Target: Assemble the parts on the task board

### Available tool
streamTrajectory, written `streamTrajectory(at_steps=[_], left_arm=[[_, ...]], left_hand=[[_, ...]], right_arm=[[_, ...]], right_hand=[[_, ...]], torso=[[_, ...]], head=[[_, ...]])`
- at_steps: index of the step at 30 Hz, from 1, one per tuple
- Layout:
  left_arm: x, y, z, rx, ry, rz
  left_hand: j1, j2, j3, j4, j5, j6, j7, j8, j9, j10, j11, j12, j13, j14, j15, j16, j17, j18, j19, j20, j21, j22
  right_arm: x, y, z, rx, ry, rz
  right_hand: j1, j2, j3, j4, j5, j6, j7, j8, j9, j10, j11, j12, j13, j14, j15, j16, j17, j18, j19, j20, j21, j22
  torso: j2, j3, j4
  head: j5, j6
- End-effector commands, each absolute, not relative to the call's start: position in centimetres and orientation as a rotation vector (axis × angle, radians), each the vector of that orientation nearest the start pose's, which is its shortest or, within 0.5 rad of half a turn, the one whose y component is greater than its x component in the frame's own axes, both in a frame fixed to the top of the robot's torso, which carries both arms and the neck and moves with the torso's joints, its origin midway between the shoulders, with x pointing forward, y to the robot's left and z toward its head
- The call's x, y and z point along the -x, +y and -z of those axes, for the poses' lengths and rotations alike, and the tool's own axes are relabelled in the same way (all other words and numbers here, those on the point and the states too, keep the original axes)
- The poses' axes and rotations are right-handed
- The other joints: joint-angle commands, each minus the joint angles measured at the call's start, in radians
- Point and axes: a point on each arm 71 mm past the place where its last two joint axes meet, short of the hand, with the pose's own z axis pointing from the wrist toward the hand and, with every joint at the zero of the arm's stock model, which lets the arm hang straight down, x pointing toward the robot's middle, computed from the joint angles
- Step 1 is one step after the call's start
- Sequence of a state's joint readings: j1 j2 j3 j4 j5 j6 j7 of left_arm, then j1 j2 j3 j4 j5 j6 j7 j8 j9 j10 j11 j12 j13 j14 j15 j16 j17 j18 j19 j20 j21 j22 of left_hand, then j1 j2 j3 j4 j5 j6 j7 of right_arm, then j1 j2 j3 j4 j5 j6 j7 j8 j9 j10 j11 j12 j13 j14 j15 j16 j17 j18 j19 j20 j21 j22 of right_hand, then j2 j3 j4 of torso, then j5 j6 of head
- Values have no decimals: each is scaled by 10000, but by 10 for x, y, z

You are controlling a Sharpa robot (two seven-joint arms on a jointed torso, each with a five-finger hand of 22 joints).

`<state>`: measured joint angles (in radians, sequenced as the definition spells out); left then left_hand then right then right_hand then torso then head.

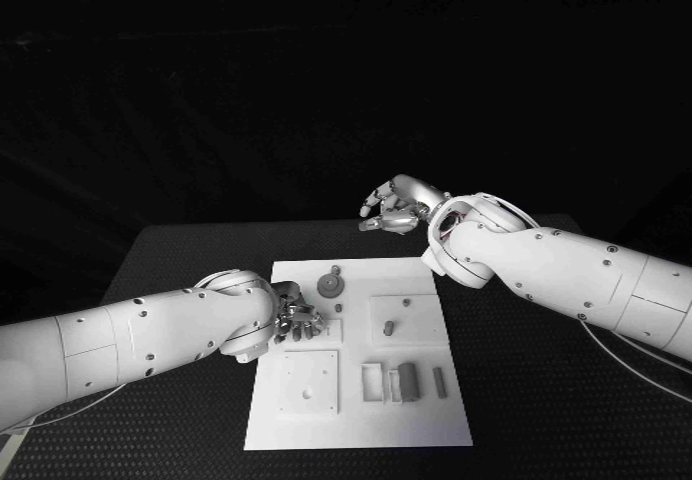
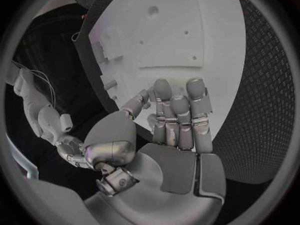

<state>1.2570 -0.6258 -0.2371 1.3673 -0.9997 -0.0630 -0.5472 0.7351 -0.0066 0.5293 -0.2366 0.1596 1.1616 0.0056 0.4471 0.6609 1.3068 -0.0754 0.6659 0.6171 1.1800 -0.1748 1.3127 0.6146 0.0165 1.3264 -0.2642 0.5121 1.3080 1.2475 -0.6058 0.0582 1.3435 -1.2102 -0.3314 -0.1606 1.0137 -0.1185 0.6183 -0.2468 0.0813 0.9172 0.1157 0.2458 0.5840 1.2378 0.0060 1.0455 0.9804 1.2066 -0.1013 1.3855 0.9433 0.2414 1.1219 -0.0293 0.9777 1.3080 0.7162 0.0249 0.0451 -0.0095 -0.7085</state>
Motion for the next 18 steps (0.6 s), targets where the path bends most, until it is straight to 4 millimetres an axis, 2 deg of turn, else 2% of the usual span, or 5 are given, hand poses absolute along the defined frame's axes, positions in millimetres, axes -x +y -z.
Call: streamTrajectory(at_steps=[1,6,9,13,18], left_arm=[[-485,163,269,2234,23200,3534],[-485,164,269,2264,23184,3517],[-485,165,269,2291,23167,3503],[-486,166,269,2355,23110,3474],[-486,166,269,2393,23085,3448]], left_hand=[[-101,-16,-67,21,-28,162,116,12,13,-64,-14,44,-11,-43,-50,56,-18,149,29,-68,-50,134],[-102,-18,-72,26,-38,164,114,12,15,-63,-15,46,-12,-42,-52,59,-21,151,30,-70,-52,134],[-30,62,-48,-1,-38,165,108,13,19,-62,-23,51,-13,-42,-60,70,-36,161,38,-80,-57,138],[192,231,-3,-180,172,154,115,5,30,-75,-20,55,-21,-55,-59,95,-82,155,41,-74,-76,149],[389,313,35,-358,427,120,134,-17,33,-105,-4,45,-39,-83,-46,96,-143,143,34,-65,-107,150]], right_arm=[[-535,-136,138,-1207,16271,-8024],[-535,-136,138,-1206,16279,-8026],[-535,-136,138,-1205,16282,-8027],[-535,-135,139,-1199,16294,-8032],[-535,-135,139,-1202,16303,-8034]], right_hand=[[-62,70,-44,18,-20,0,60,-39,14,-94,13,-36,1,-8,29,-36,17,204,32,-20,-57,60],[-63,71,-44,18,-20,0,60,-40,15,-95,14,-36,1,-8,29,-36,18,204,32,-20,-58,61],[-63,71,-43,18,-20,0,60,-41,15,-96,14,-36,1,-9,29,-37,18,204,32,-20,-58,61],[-64,72,-44,18,-20,0,60,-41,15,-96,14,-36,1,-9,29,-37,18,204,31,-20,-58,61],[-68,73,-45,20,-20,1,60,-42,16,-97,14,-36,1,-10,29,-37,19,204,31,-19,-59,61]], torso=[[-2,-2,2],[-1,-5,4],[0,-4,7],[-1,-4,7],[1,-2,10]], head=[[-3,-2],[-10,-11],[-13,-22],[-11,-21],[-6,-24]])
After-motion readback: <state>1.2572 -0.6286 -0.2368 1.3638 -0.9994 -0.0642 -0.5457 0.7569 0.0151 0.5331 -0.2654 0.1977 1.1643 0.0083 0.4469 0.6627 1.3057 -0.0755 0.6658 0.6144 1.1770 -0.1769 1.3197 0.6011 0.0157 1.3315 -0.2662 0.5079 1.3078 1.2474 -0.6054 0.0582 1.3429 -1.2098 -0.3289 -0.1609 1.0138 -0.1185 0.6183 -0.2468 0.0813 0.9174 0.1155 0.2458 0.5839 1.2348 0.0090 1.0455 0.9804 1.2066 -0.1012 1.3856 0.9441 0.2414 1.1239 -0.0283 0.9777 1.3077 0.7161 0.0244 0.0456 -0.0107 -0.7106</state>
